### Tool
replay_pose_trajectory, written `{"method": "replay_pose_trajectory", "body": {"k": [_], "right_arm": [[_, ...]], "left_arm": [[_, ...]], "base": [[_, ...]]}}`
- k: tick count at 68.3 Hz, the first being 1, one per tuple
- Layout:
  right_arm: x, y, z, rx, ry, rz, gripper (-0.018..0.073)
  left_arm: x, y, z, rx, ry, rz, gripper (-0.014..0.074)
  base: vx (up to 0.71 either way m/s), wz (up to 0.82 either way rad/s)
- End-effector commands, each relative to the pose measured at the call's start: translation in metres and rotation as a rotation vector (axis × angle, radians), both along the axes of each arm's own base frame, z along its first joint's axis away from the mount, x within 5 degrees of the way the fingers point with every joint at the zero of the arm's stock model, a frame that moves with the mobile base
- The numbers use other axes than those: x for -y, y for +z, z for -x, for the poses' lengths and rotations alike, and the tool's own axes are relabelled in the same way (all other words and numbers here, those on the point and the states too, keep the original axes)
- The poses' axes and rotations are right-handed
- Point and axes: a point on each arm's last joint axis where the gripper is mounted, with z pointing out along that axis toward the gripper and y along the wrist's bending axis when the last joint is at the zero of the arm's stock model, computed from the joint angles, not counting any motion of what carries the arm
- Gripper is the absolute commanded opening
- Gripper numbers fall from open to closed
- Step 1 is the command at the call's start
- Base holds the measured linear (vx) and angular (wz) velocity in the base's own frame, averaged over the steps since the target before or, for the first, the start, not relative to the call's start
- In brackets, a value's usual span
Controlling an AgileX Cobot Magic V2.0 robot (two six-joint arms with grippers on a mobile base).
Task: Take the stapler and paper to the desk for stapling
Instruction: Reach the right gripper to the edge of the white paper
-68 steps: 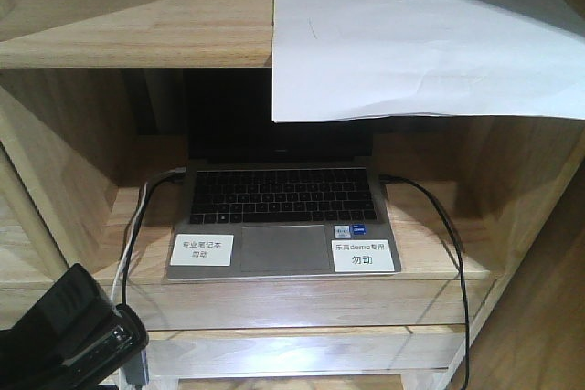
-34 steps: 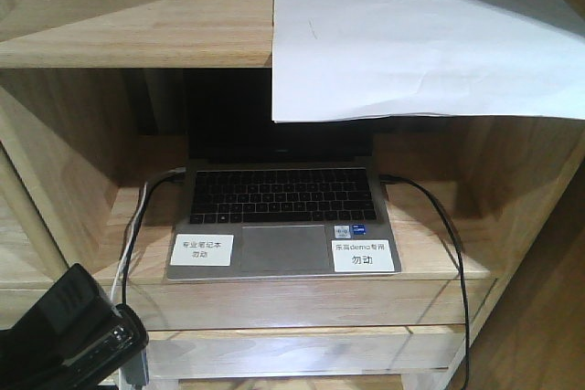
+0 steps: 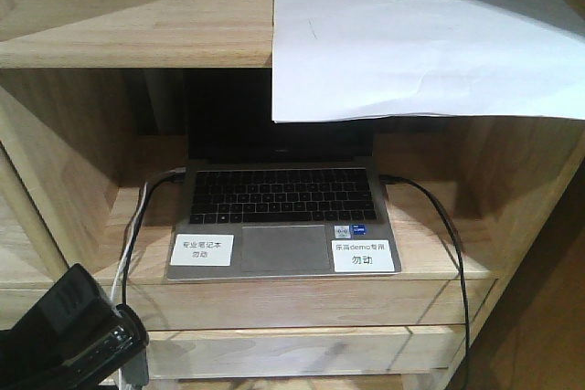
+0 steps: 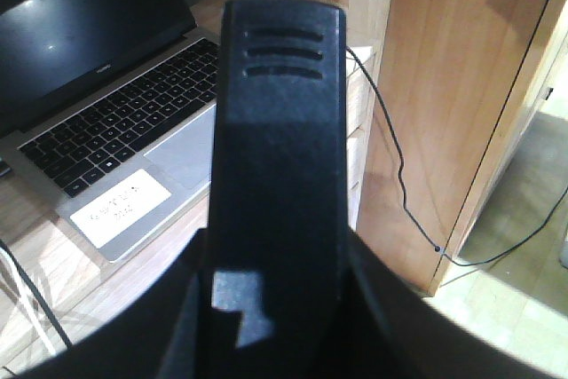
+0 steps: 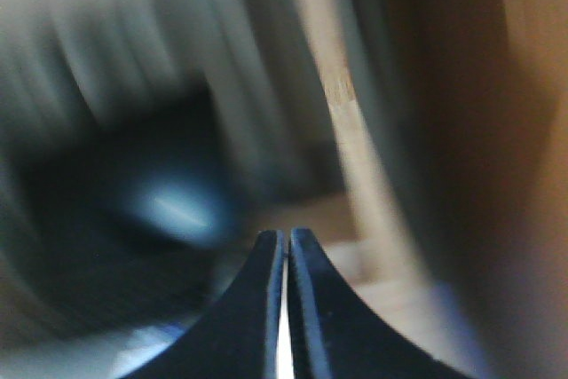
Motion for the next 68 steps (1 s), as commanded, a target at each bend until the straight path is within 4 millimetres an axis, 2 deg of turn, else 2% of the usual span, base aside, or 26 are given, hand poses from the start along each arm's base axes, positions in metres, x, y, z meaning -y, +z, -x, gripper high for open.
{"method": "replay_pose_trajectory", "body": {"k": [1, 11, 19, 30, 40, 45, 54, 68], "right_arm": [[-0.002, 0.006, 0.002, 0.076, 0.033, -0.224, -0.0009], [-0.001, 0.005, 0.001, 0.057, 0.045, -0.415, 0.0], [-0.003, 0.01, 0.002, 0.094, 0.077, -0.429, 0.0057], [-0.009, 0.015, -0.007, 0.052, 0.14, -0.434, 0.0232], [-0.022, 0.028, -0.018, 0.091, 0.296, -0.452, 0.0429], [-0.028, 0.031, -0.026, 0.103, 0.365, -0.47, 0.0489], [-0.035, 0.035, -0.04, 0.115, 0.451, -0.53, 0.0529], [-0.044, 0.057, -0.068, 0.18, 0.56, -0.573, 0.0529]], "left_arm": [[0.0, 0.018, -0.004, 0.072, 0.043, 0.099, -0.0007], [0.0, 0.018, -0.004, 0.072, 0.043, 0.099, -0.0007], [0.0, 0.018, -0.004, 0.072, 0.043, 0.099, -0.0007], [0.0, 0.018, -0.004, 0.072, 0.043, 0.099, -0.0007], [0.0, 0.018, -0.004, 0.072, 0.043, 0.099, -0.0006], [0.0, 0.018, -0.004, 0.072, 0.043, 0.099, -0.0006], [0.0, 0.018, -0.004, 0.072, 0.043, 0.099, -0.0006], [0.0, 0.018, -0.004, 0.072, 0.043, 0.099, -0.0006]], "base": [[0.0, 0.0], [0.0, 0.0], [0.0, 0.0], [0.0, 0.0], [0.0, 0.0], [0.0, 0.0], [0.0, 0.0], [0.0, 0.0]]}}
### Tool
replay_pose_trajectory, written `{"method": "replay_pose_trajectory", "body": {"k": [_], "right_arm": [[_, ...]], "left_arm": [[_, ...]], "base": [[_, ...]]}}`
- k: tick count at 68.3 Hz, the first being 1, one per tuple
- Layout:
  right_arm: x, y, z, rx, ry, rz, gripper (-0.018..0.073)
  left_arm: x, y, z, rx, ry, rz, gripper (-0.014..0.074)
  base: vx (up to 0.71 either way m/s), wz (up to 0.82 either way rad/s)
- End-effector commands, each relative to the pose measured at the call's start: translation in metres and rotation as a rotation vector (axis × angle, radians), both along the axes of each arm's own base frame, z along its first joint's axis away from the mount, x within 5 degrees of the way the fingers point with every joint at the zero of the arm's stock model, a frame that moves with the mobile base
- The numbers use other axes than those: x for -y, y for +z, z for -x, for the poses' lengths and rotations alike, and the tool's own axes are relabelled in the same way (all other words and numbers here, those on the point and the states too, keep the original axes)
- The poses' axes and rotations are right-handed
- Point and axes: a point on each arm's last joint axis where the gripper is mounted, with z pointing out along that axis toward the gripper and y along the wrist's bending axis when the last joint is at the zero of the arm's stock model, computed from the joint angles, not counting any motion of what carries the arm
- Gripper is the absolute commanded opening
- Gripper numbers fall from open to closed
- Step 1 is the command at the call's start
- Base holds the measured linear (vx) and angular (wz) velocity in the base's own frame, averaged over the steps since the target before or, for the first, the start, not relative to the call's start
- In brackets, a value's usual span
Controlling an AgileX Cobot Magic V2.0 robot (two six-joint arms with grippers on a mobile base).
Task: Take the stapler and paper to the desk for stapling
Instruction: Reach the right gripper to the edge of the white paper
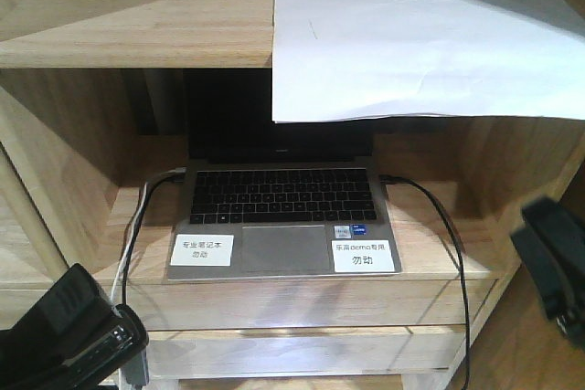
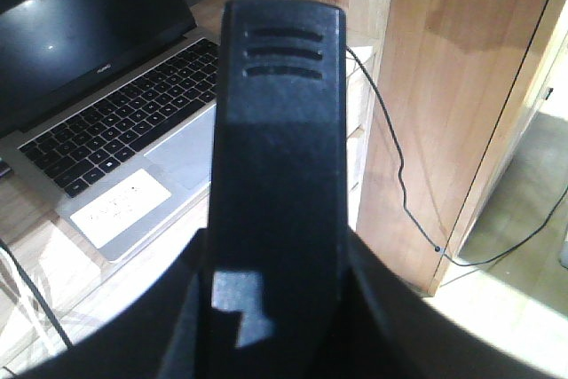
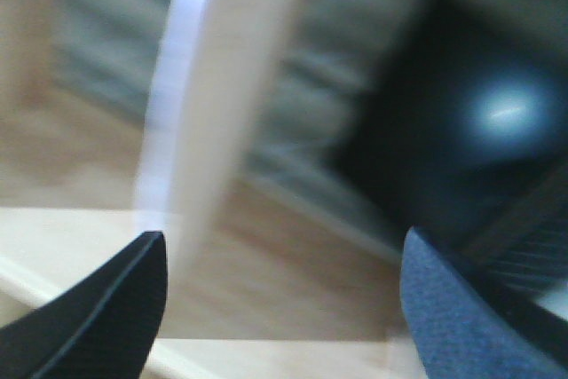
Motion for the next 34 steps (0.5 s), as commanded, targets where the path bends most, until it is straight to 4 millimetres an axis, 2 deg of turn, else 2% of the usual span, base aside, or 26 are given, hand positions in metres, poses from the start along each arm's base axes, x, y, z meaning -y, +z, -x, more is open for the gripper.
{"method": "replay_pose_trajectory", "body": {"k": [1, 19, 34], "right_arm": [[-0.004, 0.026, -0.013, 0.141, 0.052, -0.055, 0.0529], [-0.008, 0.045, -0.05, 0.131, 0.059, -0.054, 0.0529], [-0.009, 0.055, -0.072, 0.134, 0.057, -0.057, 0.0529]], "left_arm": [[0.0, 0.018, -0.004, 0.072, 0.043, 0.099, -0.0006], [0.0, 0.018, -0.004, 0.072, 0.043, 0.099, -0.0006], [0.0, 0.018, -0.004, 0.072, 0.043, 0.099, -0.0006]], "base": [[0.0, 0.0], [0.0, 0.0], [0.0, 0.0]]}}
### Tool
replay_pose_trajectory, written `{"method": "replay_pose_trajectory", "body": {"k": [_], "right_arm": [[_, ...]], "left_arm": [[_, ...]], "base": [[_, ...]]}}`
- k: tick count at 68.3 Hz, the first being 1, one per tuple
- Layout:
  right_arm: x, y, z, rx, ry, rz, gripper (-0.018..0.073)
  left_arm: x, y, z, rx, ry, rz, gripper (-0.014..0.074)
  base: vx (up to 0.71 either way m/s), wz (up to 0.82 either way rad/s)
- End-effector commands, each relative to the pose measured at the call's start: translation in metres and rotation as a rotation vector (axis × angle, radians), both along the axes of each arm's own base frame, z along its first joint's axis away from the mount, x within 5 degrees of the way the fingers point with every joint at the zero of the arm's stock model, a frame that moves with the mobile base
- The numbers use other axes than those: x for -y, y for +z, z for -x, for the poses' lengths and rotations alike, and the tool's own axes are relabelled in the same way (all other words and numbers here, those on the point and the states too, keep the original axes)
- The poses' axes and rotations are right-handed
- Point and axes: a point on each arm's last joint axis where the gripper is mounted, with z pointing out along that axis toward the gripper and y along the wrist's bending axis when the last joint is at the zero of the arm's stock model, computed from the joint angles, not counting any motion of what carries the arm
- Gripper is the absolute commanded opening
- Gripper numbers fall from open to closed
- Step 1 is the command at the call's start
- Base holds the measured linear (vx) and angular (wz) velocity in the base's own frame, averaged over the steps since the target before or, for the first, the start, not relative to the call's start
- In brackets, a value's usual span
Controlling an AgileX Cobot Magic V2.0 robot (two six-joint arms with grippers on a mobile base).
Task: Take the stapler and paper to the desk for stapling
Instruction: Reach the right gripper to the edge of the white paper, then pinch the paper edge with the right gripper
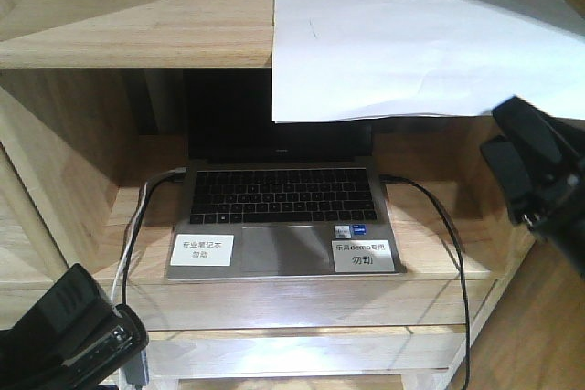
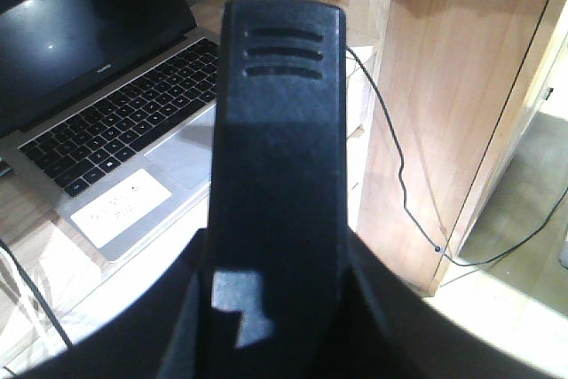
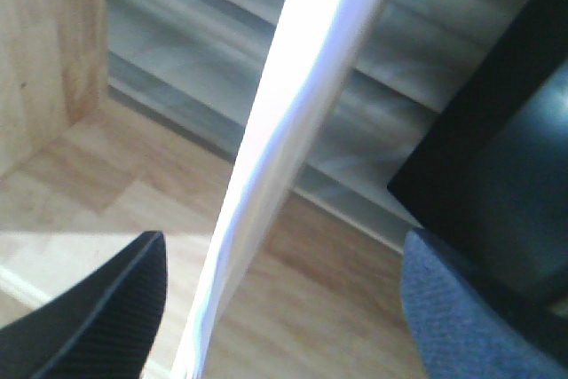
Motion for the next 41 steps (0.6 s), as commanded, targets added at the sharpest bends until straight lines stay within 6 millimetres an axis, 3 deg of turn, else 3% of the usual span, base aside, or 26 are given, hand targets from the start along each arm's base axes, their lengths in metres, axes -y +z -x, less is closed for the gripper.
{"method": "replay_pose_trajectory", "body": {"k": [1, 32, 41], "right_arm": [[-0.001, 0.021, -0.008, 0.107, 0.015, -0.033, 0.0529], [-0.005, 0.032, -0.048, 0.104, 0.027, -0.053, 0.0524], [-0.006, 0.036, -0.052, 0.113, 0.047, -0.092, 0.0468]], "left_arm": [[0.0, 0.018, -0.004, 0.072, 0.043, 0.099, -0.0006], [0.0, 0.018, -0.004, 0.072, 0.043, 0.099, -0.0006], [0.0, 0.018, -0.004, 0.072, 0.043, 0.099, -0.0006]], "base": [[0.0, 0.0], [0.0, 0.0], [0.0, 0.0]]}}
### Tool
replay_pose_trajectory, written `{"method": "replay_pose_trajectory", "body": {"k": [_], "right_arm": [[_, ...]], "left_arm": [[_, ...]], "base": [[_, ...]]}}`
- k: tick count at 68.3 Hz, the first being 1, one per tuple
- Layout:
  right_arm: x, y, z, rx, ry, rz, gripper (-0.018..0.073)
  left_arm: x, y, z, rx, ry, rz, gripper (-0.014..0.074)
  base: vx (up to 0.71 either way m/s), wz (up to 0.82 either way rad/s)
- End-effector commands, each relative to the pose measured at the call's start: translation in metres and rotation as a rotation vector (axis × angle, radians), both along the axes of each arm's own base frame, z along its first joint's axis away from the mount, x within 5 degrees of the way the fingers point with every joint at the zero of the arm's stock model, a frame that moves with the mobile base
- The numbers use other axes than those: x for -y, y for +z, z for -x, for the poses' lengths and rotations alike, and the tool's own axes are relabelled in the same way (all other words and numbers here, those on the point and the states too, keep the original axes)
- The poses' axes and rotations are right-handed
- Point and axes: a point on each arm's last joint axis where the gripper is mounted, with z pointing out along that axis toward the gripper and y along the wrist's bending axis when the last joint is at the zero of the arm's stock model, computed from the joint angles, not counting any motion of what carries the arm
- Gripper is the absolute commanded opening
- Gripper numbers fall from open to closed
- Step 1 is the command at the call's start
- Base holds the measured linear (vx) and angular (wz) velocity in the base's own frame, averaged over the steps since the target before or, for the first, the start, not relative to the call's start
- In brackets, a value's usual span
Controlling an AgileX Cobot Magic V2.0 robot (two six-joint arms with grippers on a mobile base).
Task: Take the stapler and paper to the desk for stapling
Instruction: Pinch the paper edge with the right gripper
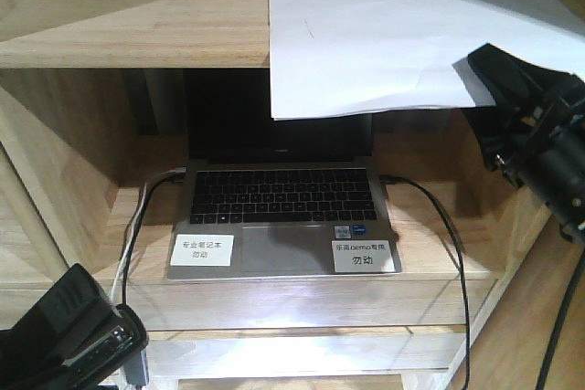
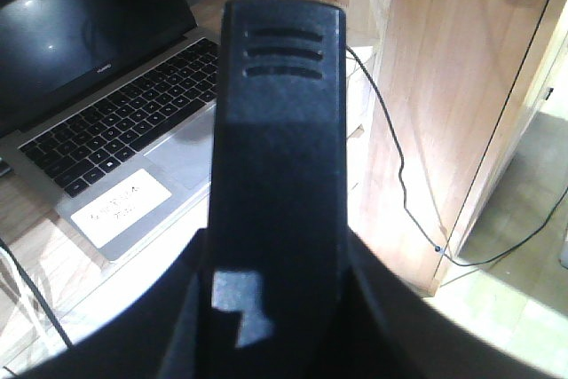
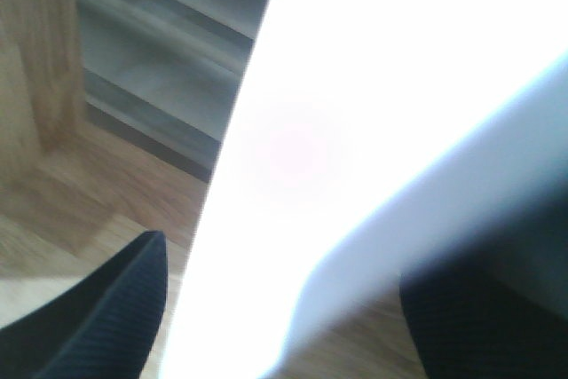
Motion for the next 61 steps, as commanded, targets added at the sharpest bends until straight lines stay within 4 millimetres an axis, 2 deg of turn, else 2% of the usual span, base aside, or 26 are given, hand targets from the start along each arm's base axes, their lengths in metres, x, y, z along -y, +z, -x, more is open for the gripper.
{"method": "replay_pose_trajectory", "body": {"k": [1, 8, 20, 43, 54, 61], "right_arm": [[-0.001, 0.023, 0.001, 0.127, 0.033, -0.063, 0.0456], [-0.001, 0.023, 0.001, 0.13, 0.035, -0.071, 0.0333], [-0.001, 0.024, 0.001, 0.139, 0.041, -0.071, -0.0013], [-0.005, 0.04, 0.019, 0.253, 0.103, -0.05, -0.0009], [-0.005, 0.052, 0.037, 0.317, 0.117, -0.033, -0.0009], [-0.001, 0.046, 0.053, 0.311, 0.085, -0.056, -0.0009]], "left_arm": [[0.0, 0.018, -0.004, 0.072, 0.043, 0.099, -0.0006], [0.0, 0.018, -0.004, 0.072, 0.043, 0.099, -0.0006], [0.0, 0.018, -0.004, 0.072, 0.043, 0.099, -0.0006], [0.0, 0.018, -0.004, 0.072, 0.043, 0.099, -0.0006], [0.0, 0.018, -0.004, 0.072, 0.043, 0.099, -0.0006], [0.0, 0.018, -0.004, 0.072, 0.043, 0.099, -0.0006]], "base": [[0.0, 0.0], [0.0, 0.0], [0.0, 0.0], [0.0, 0.0], [0.0, 0.0], [0.0, 0.0]]}}
